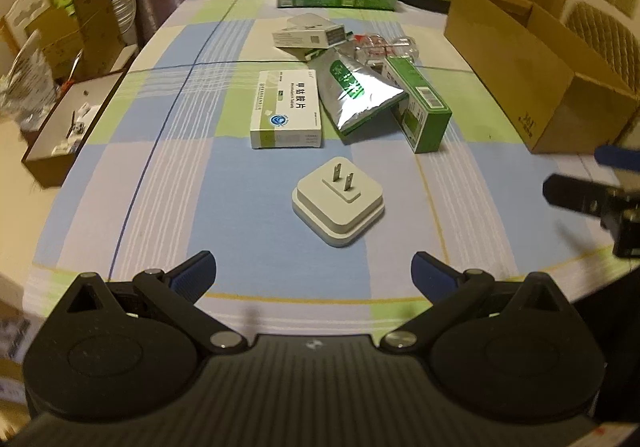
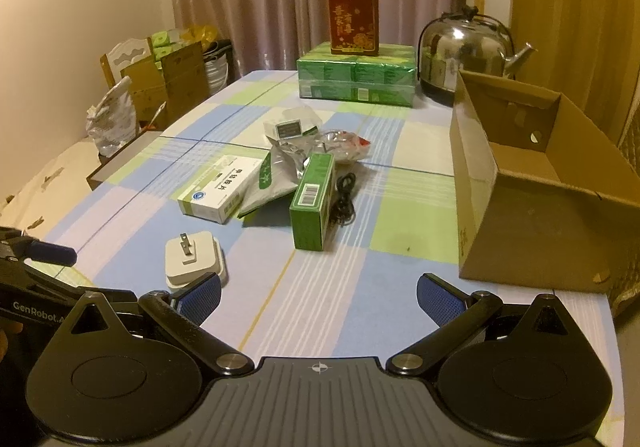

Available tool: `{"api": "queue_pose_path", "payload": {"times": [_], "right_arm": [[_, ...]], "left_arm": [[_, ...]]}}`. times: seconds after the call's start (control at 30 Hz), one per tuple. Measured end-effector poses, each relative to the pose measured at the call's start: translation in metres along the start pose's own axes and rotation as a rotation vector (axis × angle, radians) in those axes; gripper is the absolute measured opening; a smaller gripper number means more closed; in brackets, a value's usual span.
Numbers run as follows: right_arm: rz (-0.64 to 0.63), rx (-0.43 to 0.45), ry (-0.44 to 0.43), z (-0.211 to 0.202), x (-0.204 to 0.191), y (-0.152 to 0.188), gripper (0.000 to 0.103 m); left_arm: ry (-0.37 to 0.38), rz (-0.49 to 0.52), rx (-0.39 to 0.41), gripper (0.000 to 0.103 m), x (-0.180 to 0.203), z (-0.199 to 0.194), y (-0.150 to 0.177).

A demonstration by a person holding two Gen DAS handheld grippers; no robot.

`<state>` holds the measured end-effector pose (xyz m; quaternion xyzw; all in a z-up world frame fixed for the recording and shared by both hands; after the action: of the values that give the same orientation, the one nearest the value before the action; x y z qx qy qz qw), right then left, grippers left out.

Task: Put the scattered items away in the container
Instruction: 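Move both tools toward the items on the table, then grasp the white plug adapter with the left tool while the right tool grasps the long green box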

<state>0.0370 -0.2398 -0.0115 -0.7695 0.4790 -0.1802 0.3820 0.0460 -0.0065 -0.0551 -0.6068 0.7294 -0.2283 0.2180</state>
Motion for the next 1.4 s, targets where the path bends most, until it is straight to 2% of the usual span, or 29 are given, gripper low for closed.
{"api": "queue_pose_path", "payload": {"times": [0.4, 0.6, 0.73, 0.8, 0.87, 0.93, 1.1, 1.27, 1.33, 1.37, 1.4], "right_arm": [[-0.034, -0.045, -0.054, 0.041, 0.0, -0.007, 0.101], [-0.034, -0.054, -0.066, 0.059, 0.002, -0.011, 0.101], [-0.038, -0.061, -0.083, 0.073, 0.0, -0.015, 0.101], [-0.033, -0.065, -0.086, 0.08, 0.0, -0.017, 0.101], [-0.032, -0.067, -0.085, 0.086, 0.001, -0.019, 0.101], [-0.03, -0.066, -0.08, 0.091, 0.003, -0.021, 0.101], [-0.036, -0.073, -0.088, 0.11, 0.002, -0.031, 0.101], [-0.044, -0.062, -0.077, 0.131, 0.0, -0.042, 0.101], [-0.045, -0.061, -0.067, 0.139, 0.0, -0.046, 0.091], [-0.048, -0.068, -0.06, 0.144, 0.0, -0.048, 0.081], [-0.05, -0.075, -0.052, 0.148, 0.001, -0.049, 0.077]], "left_arm": [[0.143, 0.396, 0.019, 0.102, 0.016, 0.041, -0.025], [0.236, 0.486, -0.008, 0.095, 0.015, 0.07, -0.03], [0.262, 0.557, -0.024, 0.091, 0.019, 0.088, -0.03], [0.273, 0.581, -0.029, 0.085, 0.02, 0.095, -0.03], [0.287, 0.587, -0.036, 0.08, 0.021, 0.101, -0.031], [0.302, 0.578, -0.041, 0.08, 0.021, 0.104, -0.033], [0.319, 0.52, -0.057, 0.062, 0.017, 0.108, -0.04], [0.293, 0.45, -0.062, 0.062, 0.011, 0.108, -0.041], [0.287, 0.397, -0.068, 0.062, 0.007, 0.107, -0.041], [0.282, 0.382, -0.07, 0.062, 0.007, 0.107, -0.041], [0.275, 0.374, -0.07, 0.062, 0.007, 0.107, -0.041]]}}
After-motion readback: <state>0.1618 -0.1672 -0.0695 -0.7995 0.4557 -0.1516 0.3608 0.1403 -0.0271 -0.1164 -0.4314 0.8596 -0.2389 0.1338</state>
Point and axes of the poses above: each gripper's, at about its wrist camera, not at the fingertips, and z roughly the way its jaws point, x to its right, y to its underside, the point moved 5 cm from there along z, roughly the way its jaws point, and after that the axes turned 3 degrees about -y, right-handed, at the moved point
